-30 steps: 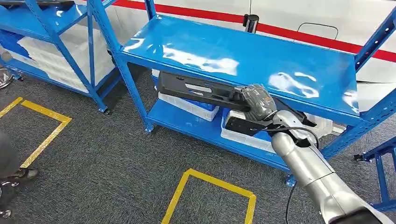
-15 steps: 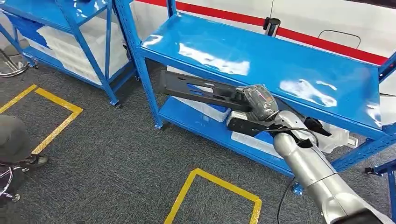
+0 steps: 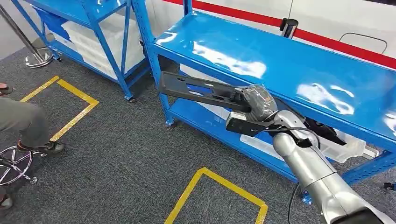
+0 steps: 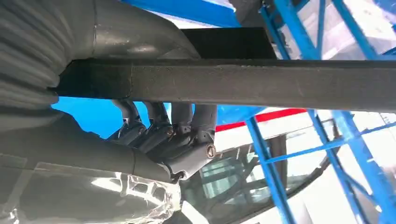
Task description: Take the parts from the cabinet and place them on the table.
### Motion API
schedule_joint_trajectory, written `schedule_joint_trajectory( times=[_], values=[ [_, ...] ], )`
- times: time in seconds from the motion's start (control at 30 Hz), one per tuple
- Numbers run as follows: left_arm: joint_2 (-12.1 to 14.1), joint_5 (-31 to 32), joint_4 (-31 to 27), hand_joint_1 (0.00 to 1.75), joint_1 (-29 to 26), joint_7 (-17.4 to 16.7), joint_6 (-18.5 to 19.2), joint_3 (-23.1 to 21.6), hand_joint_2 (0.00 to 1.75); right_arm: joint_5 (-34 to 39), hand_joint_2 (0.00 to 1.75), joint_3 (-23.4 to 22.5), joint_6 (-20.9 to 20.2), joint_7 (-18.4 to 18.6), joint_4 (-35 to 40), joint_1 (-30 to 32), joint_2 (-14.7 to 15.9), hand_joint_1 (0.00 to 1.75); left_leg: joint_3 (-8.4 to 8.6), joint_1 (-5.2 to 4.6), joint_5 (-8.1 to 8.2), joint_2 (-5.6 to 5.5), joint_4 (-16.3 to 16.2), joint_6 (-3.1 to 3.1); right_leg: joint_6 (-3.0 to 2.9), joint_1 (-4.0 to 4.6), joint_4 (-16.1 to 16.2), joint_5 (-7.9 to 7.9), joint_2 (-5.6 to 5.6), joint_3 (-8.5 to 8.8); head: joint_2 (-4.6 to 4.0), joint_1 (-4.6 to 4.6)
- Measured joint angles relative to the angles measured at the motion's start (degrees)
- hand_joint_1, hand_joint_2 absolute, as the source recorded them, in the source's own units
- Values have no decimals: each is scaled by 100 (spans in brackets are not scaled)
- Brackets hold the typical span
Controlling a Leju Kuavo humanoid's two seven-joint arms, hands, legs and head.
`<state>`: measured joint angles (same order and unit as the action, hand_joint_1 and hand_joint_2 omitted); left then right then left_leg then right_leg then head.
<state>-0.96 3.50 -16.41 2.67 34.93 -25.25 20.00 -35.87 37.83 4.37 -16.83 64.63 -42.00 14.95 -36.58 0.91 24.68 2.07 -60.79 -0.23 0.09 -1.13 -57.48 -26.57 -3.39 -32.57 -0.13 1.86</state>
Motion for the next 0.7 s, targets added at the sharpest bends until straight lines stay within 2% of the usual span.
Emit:
schedule_joint_trajectory(
  times=[0.03, 0.07, 0.13, 0.17, 0.2, 0.23, 0.27, 0.3, 0.33, 0.37, 0.4, 0.43, 0.47, 0.5, 0.53, 0.57, 0.63, 0.67, 0.7],
  values=[
    [0, 0, 0, 0, 11, 9, -4, 0, 175, -26, 175, -11, 13, -7, 11, -1, -4, 147, 124, -46, 35, 270, 272, 18, 25, 43, -7, -16, -34, -4, 0, -2],
    [0, 0, 0, 0, 18, 11, -4, 0, 175, -28, 175, -26, 22, -20, 13, -12, -4, 147, 102, -65, 6, 148, 275, 63, 42, 92, 0, -25, -67, -17, 0, -13],
    [-4, 0, 0, 0, 4, 15, -7, 0, 175, -33, 175, -28, 22, -24, 13, -14, -33, 147, 71, -91, 8, 44, 274, 93, 77, 94, 22, -28, -171, 7, 0, -35],
    [-4, -4, 0, 0, -3, 22, -7, 2, 175, -39, 175, -28, 22, -26, 13, -15, -46, 147, 74, -92, -24, -26, 311, 144, 118, 110, 40, -28, -232, 29, 0, -26],
    [-9, -9, 0, 0, -12, 22, -9, 2, 175, -46, 175, -37, 22, -28, 15, -15, -46, 147, 135, -26, -80, -59, 369, 215, 153, 120, -18, -82, -147, -50, 0, -37],
    [-15, -9, 0, 0, -11, 28, -13, 2, 175, -46, 175, -39, 22, -28, 13, -16, -41, 147, 132, -51, -103, -115, 389, 252, 140, 93, -196, -192, 73, -82, 0, -51],
    [-15, -9, -2, 0, -2, 28, -13, 2, 175, -46, 175, -39, 26, -37, 13, -18, -41, 147, 125, -47, -111, -168, 387, 273, 97, 76, -597, -394, 218, -260, 0, -52],
    [-15, -9, -2, 0, 3, 28, -13, 2, 175, -46, 175, -39, 24, -37, 13, 1, -33, 147, 121, -47, -116, -236, 387, 282, 69, 70, -1091, -603, 276, -482, 0, -61],
    [-15, -9, -2, 0, 2, 28, -13, 2, 175, -52, 175, -37, 24, -37, 11, 30, -26, 147, 117, -47, -118, -313, 386, 285, 69, 66, -1588, -781, 298, -726, 0, -61],
    [-15, -9, -2, 0, -7, 28, -11, 2, 175, -52, 175, -37, 24, -33, 11, 58, -26, 147, 117, -48, -118, -392, 382, 284, 100, 70, -1877, -841, 319, -868, 0, -68],
    [-22, -9, 0, 0, -21, 28, -9, 2, 175, -59, 175, -37, 24, -33, 11, 80, -24, 147, 118, -48, -119, -468, 378, 283, 144, 67, -1839, -777, 325, -873, 0, -61],
    [-24, -7, 0, 0, -28, 28, -7, 2, 175, -65, 175, -37, 24, -31, 11, 84, -24, 147, 120, -47, -119, -545, 368, 282, 200, 56, -1515, -611, 326, -723, 0, -66],
    [-26, -7, 0, 0, -27, 28, -4, 2, 175, -65, 175, -39, 26, -31, 11, 78, -26, 147, 120, -41, -117, -615, 350, 278, 257, 41, -1010, -386, 346, -483, 0, -66],
    [-31, 0, -2, 0, -27, 31, -4, 2, 175, -72, 175, -46, 26, -31, 13, 69, -26, 147, 120, -39, -110, -681, 325, 267, 303, 13, -451, -159, 429, -208, 0, -66],
    [-28, 2, 0, 0, -27, 31, -4, 2, 175, -81, 175, -55, 24, -28, 11, 67, -26, 147, 84, -42, -97, -740, 294, 235, 304, -38, -75, -92, 682, -65, 0, -74],
    [-24, 11, -2, 0, -27, 41, -11, 2, 175, -91, 175, -55, 24, -31, 13, 71, -28, 147, 54, -73, -86, -800, 261, 196, 234, -1, -58, -70, 616, -30, 0, -70],
    [-28, 28, 0, 0, -69, 79, -44, 2, 175, -105, 175, -57, 22, -26, 13, 83, -50, 147, 15, -52, -127, -865, 285, 132, 174, 27, -82, -48, 533, -51, 0, -59],
    [-28, 48, 0, 0, -81, 107, -68, 2, 175, -107, 175, -57, 22, -22, 13, 82, -59, 147, 5, -40, -144, -905, 299, 100, 142, 23, -77, -38, 486, -41, 0, -64],
    [-20, 57, 0, 0, -83, 140, -94, 2, 175, -111, 175, -59, 22, -22, 15, 70, -61, 147, -20, -26, -114, -874, 270, 79, 84, -43, -36, -3, 428, -28, 0, -67]
  ],
)
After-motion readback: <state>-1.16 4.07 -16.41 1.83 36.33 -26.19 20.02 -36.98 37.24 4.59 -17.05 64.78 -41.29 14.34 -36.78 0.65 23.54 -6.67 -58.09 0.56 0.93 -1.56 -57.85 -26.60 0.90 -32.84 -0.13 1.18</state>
